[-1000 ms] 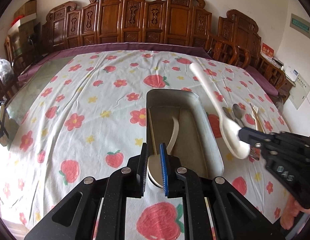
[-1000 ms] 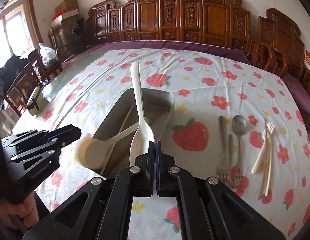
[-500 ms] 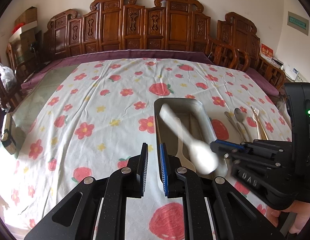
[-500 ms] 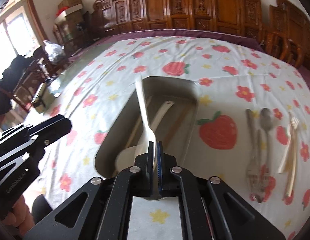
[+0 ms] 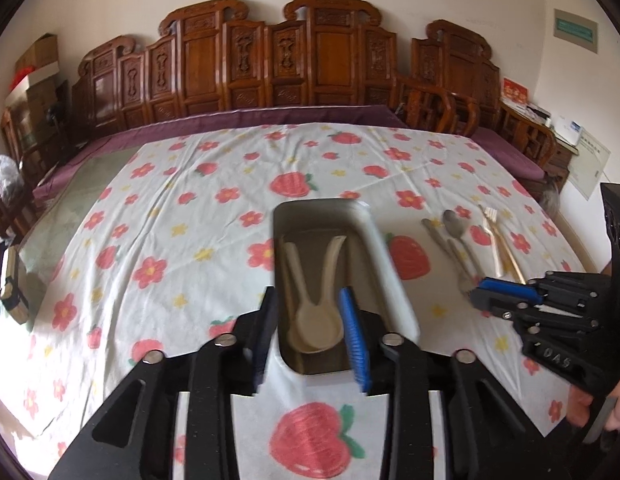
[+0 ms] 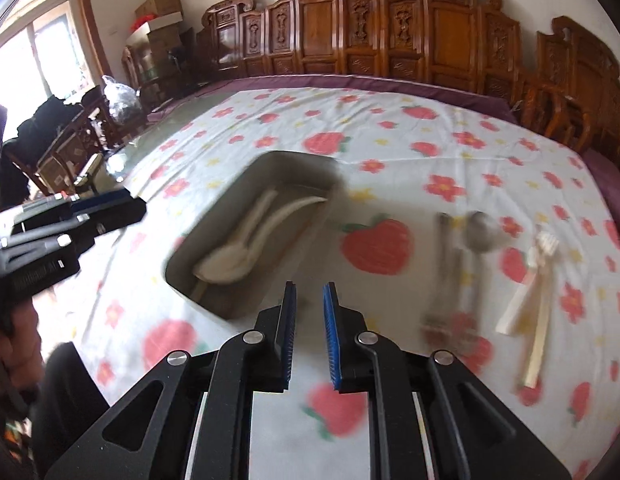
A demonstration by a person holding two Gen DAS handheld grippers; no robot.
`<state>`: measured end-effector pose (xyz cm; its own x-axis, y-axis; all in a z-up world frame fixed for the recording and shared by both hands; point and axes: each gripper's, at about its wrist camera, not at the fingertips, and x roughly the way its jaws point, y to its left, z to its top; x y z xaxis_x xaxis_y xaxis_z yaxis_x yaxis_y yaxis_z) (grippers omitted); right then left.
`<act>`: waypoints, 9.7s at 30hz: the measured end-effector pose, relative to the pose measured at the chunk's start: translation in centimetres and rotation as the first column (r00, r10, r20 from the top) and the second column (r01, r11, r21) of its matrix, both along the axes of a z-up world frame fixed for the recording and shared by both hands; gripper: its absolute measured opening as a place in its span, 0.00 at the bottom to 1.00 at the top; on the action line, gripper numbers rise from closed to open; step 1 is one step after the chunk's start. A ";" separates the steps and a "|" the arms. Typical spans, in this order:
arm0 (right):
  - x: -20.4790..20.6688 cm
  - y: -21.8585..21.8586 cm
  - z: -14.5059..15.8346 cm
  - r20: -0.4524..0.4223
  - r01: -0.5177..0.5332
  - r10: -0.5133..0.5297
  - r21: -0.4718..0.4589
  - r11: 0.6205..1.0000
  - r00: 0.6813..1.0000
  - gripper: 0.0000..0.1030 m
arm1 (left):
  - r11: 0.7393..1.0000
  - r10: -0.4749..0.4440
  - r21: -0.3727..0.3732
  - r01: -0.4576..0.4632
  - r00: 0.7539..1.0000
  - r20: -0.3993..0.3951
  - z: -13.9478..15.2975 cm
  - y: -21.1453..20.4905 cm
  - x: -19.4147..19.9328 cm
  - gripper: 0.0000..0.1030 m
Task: Organize utensils
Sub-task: 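Release the ladle into the tray with the left tool while the right tool drops its spoon in, then reach the right tool to the utensils and grasp a light wooden chopstick, then grasp the metal fork with the left tool while the right tool holds its chopstick, then carry the metal fork over the tray and open the left tool to drop it, then lower the light chopstick into the tray and open the right tool, then grasp the dark brown chopstick with the right tool, then reach the left tool to the metal knife beside the spoon and grasp it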
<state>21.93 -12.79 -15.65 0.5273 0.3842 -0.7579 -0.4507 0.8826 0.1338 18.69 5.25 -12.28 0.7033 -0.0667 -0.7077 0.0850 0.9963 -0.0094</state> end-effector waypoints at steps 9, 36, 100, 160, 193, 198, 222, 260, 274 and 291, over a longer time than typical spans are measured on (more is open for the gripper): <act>-0.7 -10.7 -1.1 0.029 0.132 -0.131 -0.055 0.990 0.991 0.18 | 0.994 -0.108 0.008 0.108 0.994 0.021 0.2 -6.1 -0.7 0.68; 7.4 -17.5 -8.1 -0.115 0.274 -0.280 -0.070 0.959 0.953 0.25 | 0.972 -0.230 0.027 0.234 0.968 -0.104 -5.0 -16.7 -0.3 0.72; 5.0 -21.6 -9.2 -0.125 0.231 -0.247 -0.131 0.964 0.961 0.06 | 0.985 -0.109 0.086 0.149 0.928 -0.356 -11.3 -20.6 14.0 0.06; 3.0 -6.3 6.1 0.006 0.080 -0.080 0.013 0.997 0.997 0.06 | 0.994 -0.107 -0.018 0.106 0.987 -0.123 0.8 -3.6 6.3 0.06; 4.0 6.9 1.1 -0.131 -0.038 0.044 0.048 0.998 0.990 0.06 | 0.999 0.019 -0.027 -0.022 0.994 -0.107 -1.4 4.7 6.3 0.40; 4.3 8.8 0.0 -0.145 -0.038 0.046 0.058 0.998 0.988 0.06 | 0.999 0.037 -0.010 -0.038 0.996 -0.083 -0.6 6.1 5.1 0.49; 4.6 7.7 0.1 -0.109 -0.031 0.039 0.077 0.997 0.993 0.08 | 0.999 0.030 -0.029 -0.031 0.999 -0.041 1.1 6.9 2.9 0.71; 5.5 -14.0 -5.9 -0.152 0.224 -0.239 -0.110 0.968 0.959 0.22 | 0.975 -0.222 -0.045 0.218 0.967 -0.121 -2.3 -11.7 3.5 0.86; 8.7 -14.8 -9.1 -0.173 0.283 -0.313 -0.176 0.943 0.934 0.07 | 0.974 -0.225 -0.042 0.221 0.954 -0.196 -5.3 -13.5 3.6 0.86; -0.4 -17.2 -6.5 -0.137 0.313 -0.329 -0.123 0.942 0.934 0.06 | 0.976 -0.218 -0.047 0.213 0.940 -0.264 -8.5 -17.7 5.5 0.86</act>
<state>21.57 -29.96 -22.17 0.4844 0.1336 -0.8646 -0.1220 0.9889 0.0844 24.22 -12.43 -20.77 0.4568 -0.2094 -0.8646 0.2896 0.9540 -0.0780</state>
